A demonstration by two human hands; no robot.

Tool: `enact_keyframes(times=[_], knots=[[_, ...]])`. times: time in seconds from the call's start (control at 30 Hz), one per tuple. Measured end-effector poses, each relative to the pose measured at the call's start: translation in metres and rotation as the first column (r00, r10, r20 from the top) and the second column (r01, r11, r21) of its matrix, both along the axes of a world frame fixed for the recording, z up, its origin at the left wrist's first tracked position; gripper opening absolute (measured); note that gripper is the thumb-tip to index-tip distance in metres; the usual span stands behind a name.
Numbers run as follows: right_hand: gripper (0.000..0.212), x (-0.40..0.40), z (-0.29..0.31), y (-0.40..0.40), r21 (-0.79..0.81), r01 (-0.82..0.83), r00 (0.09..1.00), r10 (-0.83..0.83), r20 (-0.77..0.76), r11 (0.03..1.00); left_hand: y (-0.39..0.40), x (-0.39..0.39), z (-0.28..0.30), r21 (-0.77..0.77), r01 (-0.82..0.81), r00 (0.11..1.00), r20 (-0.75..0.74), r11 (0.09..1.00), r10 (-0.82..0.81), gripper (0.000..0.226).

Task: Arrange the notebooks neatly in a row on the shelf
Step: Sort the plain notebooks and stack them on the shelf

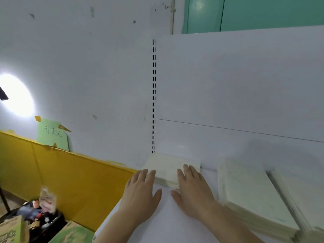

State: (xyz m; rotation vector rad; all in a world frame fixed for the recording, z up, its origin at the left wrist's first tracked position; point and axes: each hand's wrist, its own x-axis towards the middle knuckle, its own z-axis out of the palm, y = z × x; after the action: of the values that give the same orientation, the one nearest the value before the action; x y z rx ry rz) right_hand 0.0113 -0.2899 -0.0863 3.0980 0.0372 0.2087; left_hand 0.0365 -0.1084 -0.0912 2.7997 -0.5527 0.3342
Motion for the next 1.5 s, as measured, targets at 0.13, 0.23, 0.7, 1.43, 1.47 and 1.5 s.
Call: enact_keyframes(times=[0.13,0.23,0.7,1.43,1.47,1.5], knots=[[0.066,0.018,-0.008,0.006,-0.017,0.084,0.996,-0.084,0.009,0.996,0.010,0.040,-0.008,0.031,0.080,0.997,-0.018,0.996,-0.080,0.068],[0.061,0.019,-0.012,0.011,-0.060,0.084,0.993,-0.079,0.083,0.995,0.018,0.055,-0.016,0.086,0.156,0.987,-0.054,0.984,-0.152,0.067],[0.018,-0.055,0.062,0.064,0.748,-0.006,0.746,-0.495,0.445,0.664,0.040,0.045,0.014,-0.737,0.147,0.928,-0.128,0.660,-0.351,0.098],[0.034,0.011,-0.021,0.022,0.070,0.220,0.952,-0.230,0.200,0.973,0.082,0.030,0.004,-0.957,-0.126,0.915,-0.214,0.262,-0.343,0.019],[0.027,0.010,-0.018,0.022,0.016,0.220,0.949,-0.218,0.227,0.975,0.081,0.030,0.003,-0.954,-0.122,0.917,-0.214,0.272,-0.338,0.019],[0.023,0.008,-0.014,0.023,-0.020,0.227,0.950,-0.217,0.223,0.974,0.081,0.029,0.002,-0.952,-0.124,0.919,-0.217,0.280,-0.330,0.018]])
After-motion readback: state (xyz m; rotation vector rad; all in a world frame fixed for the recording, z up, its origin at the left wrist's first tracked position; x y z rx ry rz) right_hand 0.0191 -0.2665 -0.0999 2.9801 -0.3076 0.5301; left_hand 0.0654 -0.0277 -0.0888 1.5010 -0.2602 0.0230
